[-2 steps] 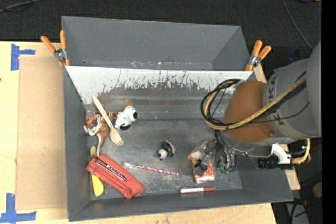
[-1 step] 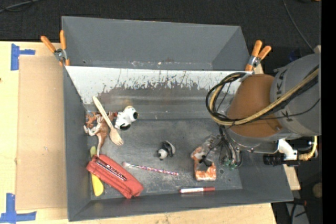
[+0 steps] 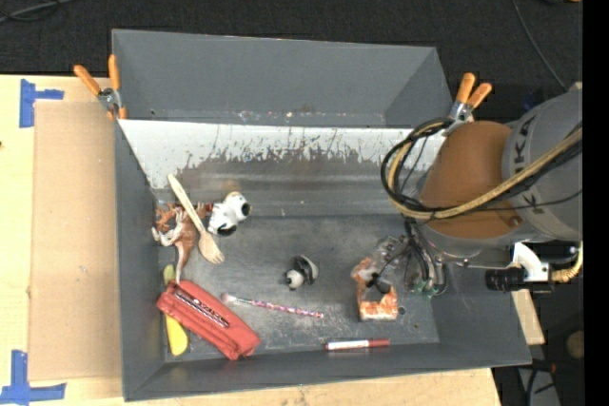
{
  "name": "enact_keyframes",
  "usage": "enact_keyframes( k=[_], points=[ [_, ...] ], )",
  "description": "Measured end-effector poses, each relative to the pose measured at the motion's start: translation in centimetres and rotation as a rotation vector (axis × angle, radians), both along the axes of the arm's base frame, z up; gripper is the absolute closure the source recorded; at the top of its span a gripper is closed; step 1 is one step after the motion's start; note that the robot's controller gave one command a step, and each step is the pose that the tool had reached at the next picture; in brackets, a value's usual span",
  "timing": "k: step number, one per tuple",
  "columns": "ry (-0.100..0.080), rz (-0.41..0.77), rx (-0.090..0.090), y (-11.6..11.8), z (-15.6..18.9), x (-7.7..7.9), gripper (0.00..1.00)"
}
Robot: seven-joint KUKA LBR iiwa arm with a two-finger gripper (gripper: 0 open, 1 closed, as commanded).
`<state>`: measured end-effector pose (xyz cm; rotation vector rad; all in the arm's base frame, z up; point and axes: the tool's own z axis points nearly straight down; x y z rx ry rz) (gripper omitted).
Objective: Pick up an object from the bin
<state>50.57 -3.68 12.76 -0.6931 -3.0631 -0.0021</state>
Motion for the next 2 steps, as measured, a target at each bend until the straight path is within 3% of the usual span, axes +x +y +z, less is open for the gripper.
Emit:
enact_keyframes(
  k=[1, 2],
  points=[
    [-0.001, 0.002, 0.0, 0.0, 0.5, 0.0, 1.0],
    [0.007, 0.003, 0.001, 0.0, 3.4, -0.2, 1.0]
  ],
)
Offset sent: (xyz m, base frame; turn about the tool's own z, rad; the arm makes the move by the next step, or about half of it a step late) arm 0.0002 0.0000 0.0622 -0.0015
